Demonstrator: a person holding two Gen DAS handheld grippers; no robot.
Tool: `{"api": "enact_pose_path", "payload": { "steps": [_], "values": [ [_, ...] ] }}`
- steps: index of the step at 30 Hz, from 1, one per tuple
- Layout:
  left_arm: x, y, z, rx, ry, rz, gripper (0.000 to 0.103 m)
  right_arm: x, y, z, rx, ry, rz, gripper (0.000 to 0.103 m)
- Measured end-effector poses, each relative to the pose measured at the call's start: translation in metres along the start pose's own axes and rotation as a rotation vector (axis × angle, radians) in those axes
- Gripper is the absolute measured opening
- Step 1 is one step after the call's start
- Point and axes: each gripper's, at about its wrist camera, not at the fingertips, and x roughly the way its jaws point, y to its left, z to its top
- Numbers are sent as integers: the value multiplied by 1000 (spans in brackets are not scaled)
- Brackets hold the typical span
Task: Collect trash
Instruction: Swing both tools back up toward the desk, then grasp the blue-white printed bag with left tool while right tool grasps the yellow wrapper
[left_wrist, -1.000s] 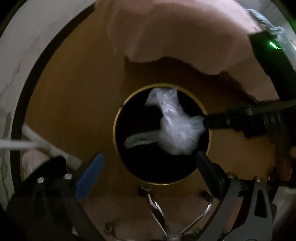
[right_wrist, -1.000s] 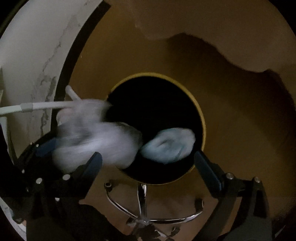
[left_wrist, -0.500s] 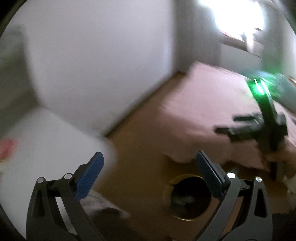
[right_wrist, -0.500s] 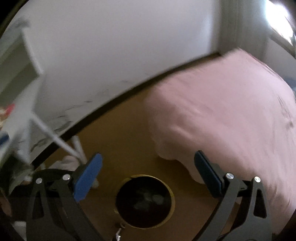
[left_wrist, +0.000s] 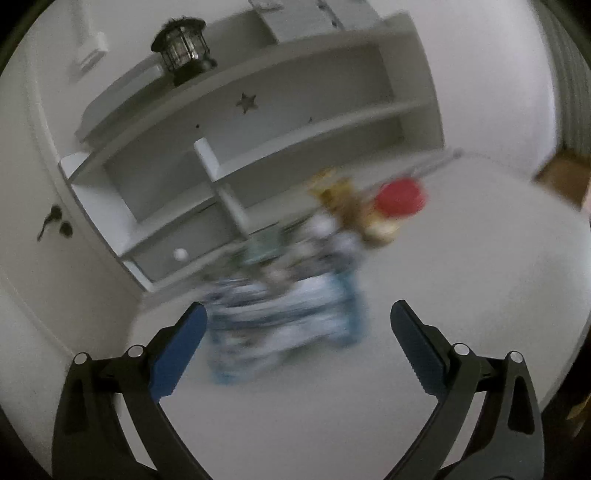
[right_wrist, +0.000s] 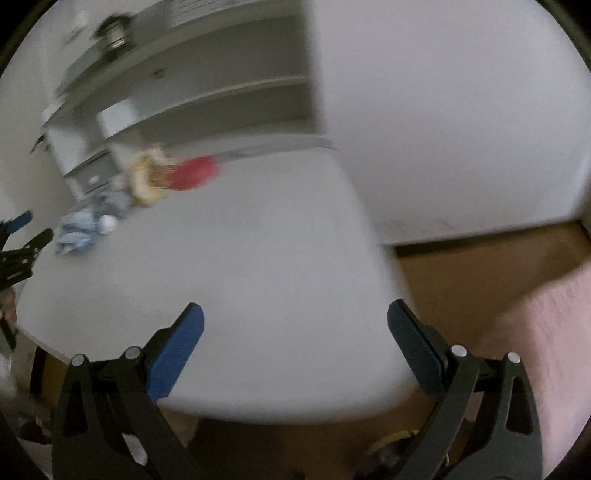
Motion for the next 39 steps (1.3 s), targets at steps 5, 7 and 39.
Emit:
{"api": "enact_pose_path", "payload": {
  "steps": [5,7,39],
  "values": [
    [29,17,-6,414,103,-104,96,43,66,36,-57,22,106,96],
    [40,11,-9,575,139,-179,96,55,80,38,-63,25,136,96],
    [95,116,-24,-337,322,-363,46,211,191,159,-94,135,200,22]
  ]
}}
